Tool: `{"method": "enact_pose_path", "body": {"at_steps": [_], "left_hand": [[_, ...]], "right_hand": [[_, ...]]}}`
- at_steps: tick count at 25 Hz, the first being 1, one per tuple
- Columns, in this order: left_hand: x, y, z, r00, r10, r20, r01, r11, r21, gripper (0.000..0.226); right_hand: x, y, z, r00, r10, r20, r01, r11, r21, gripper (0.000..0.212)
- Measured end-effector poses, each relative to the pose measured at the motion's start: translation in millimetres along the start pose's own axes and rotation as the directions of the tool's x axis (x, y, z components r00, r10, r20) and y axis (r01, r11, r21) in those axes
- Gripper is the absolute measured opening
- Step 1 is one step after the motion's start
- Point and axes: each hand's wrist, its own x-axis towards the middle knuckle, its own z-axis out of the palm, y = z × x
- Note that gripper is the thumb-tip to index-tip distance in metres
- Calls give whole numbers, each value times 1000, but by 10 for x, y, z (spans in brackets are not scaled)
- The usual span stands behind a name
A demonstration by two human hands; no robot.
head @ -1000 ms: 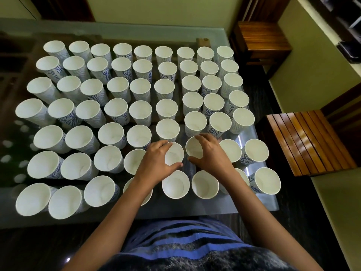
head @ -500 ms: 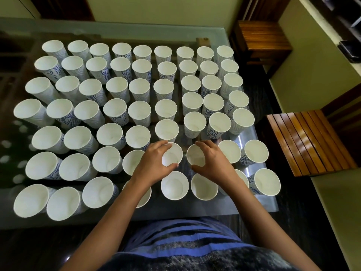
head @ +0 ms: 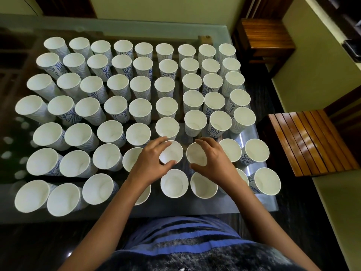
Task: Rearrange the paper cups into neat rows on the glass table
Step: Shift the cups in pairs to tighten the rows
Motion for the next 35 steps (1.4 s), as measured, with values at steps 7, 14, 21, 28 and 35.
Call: {"method": "enact_pose_path", "body": {"at_steps": [7,14,21,28,35], "left_hand": [[-457,62,29,997,49,57,-51,998,32,53],[-638,72,123,994,46,97,-52,997,64,74],[-621,19,151,991,72,113,-81,994,77,73],[-657,-9,132,987,86,137,-96,993,64,77],[-760,-166,-169,999,3,-50,2,996,89,61]], "right_hand": [[-432,-28,-91,997,-73,-8,73,996,53,63],[-701,61,20,988,-82,135,84,996,-11,75],[-709,80,90,990,-84,116,88,996,-32,71],[-729,68,64,992,-90,88,91,996,-16,76],[-561,-223,123,988,-150,37,147,987,61,60]]}}
